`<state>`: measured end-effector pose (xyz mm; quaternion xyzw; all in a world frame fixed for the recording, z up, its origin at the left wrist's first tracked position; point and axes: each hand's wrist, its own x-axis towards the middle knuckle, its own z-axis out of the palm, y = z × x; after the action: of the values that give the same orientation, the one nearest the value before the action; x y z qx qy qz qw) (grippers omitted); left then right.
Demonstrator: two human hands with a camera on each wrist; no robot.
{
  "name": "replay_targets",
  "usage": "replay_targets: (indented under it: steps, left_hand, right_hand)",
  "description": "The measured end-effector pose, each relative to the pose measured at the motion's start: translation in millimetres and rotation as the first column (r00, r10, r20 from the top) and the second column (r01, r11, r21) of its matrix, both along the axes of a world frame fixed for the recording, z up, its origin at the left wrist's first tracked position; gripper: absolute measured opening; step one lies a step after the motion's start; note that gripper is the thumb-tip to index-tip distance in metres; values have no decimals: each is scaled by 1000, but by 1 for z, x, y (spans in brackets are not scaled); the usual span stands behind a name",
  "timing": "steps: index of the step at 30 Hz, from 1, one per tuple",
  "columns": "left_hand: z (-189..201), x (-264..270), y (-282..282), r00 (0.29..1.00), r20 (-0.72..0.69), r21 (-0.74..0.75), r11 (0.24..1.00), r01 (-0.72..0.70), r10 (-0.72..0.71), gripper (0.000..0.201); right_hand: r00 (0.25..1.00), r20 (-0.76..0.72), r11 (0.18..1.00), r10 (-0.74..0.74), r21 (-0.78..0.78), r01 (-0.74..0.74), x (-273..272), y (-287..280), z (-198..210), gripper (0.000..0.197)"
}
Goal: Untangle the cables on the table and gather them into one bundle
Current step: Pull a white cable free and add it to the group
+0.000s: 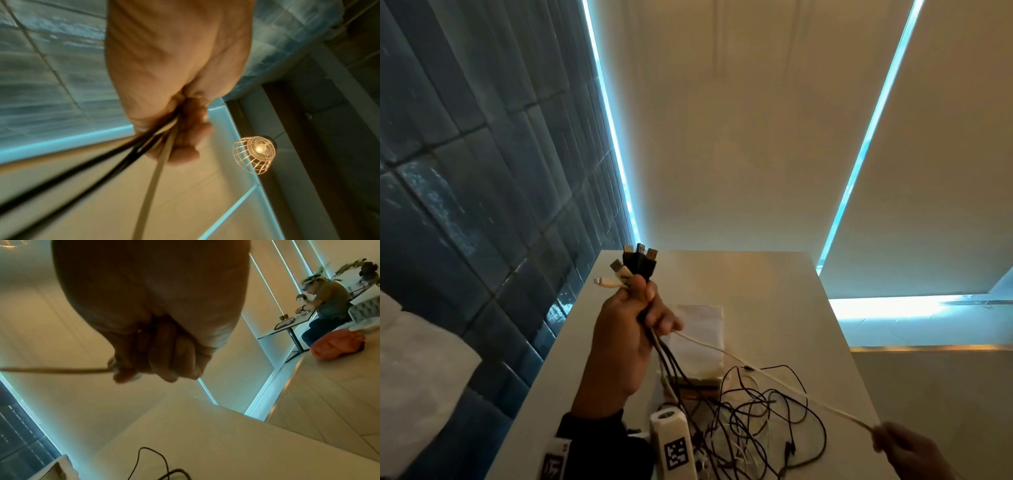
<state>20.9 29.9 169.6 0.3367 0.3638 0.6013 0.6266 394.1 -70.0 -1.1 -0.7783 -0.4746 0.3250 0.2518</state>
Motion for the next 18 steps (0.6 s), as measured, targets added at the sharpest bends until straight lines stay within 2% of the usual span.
replay_targets:
  steps: [1,3,4,5,6,8,9,10,11,12,13,15,16,17,18]
  left_hand:
    - [0,5,1,998,67,10,1000,7,-8,25]
    - [2,18,1,987,156,29,999,45,-49,27]
    - [5,25,0,979,185,40,996,79,-85,28]
    - [7,31,-2,969,212,49,992,120,-128,29]
    - [10,36,-5,957,234,59,985,164,-173,31]
    - [13,46,-10,931,263,86,967,241,-255,35]
    - [13,49,-12,917,267,107,955,275,-294,35]
    - [13,53,-14,906,266,125,944,306,-329,36]
    - [13,56,-16,898,256,137,933,333,-358,37]
    - [13,58,-17,896,235,146,925,350,-376,37]
    - [15,59,-18,900,205,154,921,359,-385,36]
    - [16,58,-17,931,131,161,934,320,-342,31]
    - [16,55,-16,951,109,158,949,272,-290,29]
    - [15,51,-13,965,112,152,964,218,-236,26]
    - [14,47,-10,970,143,142,974,175,-195,25]
  right_hand:
    - [997,2,993,76,-90,-75,3,-2,0,45]
    - [962,24,915,273,-315,-252,-3,-6,6,29]
    - [927,54,882,372,-332,-334,1,-6,4,41]
    - [897,88,873,433,-287,-393,1,-5,7,60]
    - [900,67,886,432,-218,-409,-10,1,20,66]
    - [932,12,931,361,44,-362,-44,13,64,45]
    - [933,-63,917,355,218,-334,-66,18,87,37]
    - [913,-117,871,390,367,-325,-89,23,106,43]
    - [873,-175,825,456,450,-341,-111,29,124,56]
    - [817,-216,789,535,475,-391,-131,33,136,63]
    - [751,-246,745,613,496,-446,-150,38,140,58]
    - [626,-338,692,703,528,-492,-177,47,138,22]
    - [586,-434,719,684,537,-442,-183,50,137,9]
    - [557,-493,736,669,544,-402,-185,52,135,13]
    - [569,-494,746,657,535,-397,-182,52,132,21]
